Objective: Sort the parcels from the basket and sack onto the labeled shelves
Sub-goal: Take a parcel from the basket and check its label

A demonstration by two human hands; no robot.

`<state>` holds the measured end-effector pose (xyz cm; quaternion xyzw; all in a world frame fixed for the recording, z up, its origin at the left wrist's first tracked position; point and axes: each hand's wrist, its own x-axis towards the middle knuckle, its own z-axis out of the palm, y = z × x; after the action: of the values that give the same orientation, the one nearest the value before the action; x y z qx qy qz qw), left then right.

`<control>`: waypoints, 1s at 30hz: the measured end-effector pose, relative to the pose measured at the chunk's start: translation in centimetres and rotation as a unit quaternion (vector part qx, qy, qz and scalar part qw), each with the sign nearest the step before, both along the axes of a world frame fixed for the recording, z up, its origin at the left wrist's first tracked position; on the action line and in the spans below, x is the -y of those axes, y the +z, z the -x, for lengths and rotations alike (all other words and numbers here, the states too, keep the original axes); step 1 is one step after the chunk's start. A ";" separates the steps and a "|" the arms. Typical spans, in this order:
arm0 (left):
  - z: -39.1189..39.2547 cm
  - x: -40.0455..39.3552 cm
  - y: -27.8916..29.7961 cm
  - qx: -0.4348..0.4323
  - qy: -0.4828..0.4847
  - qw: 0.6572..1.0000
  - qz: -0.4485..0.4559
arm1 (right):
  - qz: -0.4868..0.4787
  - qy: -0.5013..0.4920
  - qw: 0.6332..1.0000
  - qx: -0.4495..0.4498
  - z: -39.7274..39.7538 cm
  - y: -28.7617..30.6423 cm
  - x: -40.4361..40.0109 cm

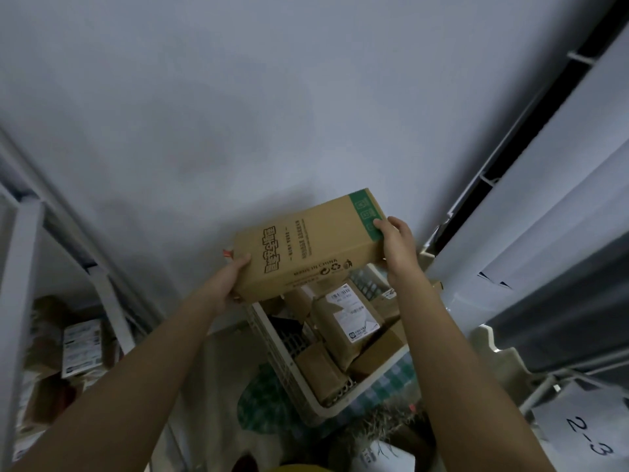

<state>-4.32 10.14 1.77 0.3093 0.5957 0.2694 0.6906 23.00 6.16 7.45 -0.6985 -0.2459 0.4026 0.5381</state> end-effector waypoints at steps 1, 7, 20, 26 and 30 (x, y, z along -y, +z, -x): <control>-0.1 -0.3 0.4 -0.001 0.012 1.000 -0.001 | 0.001 0.010 1.000 -0.011 0.0 0.0 -0.2; 0.0 -1.6 2.1 -0.019 0.051 0.998 0.010 | 0.011 0.016 0.998 -0.057 0.4 -0.6 -0.9; 3.9 -2.0 2.1 -0.065 0.009 0.994 -0.082 | 0.051 0.156 0.985 -0.047 0.7 -3.1 1.0; 4.6 -1.3 2.6 -0.045 0.028 0.995 -0.089 | 0.018 0.194 0.980 -0.039 1.1 -3.4 1.5; 5.2 -1.1 2.5 -0.018 0.025 0.998 -0.046 | -0.017 0.227 0.973 -0.034 1.3 -3.6 2.1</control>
<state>-9.49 11.23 4.30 0.3302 0.6029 0.3081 0.6577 21.70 4.01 3.88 -0.6011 -0.3862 0.5339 0.4522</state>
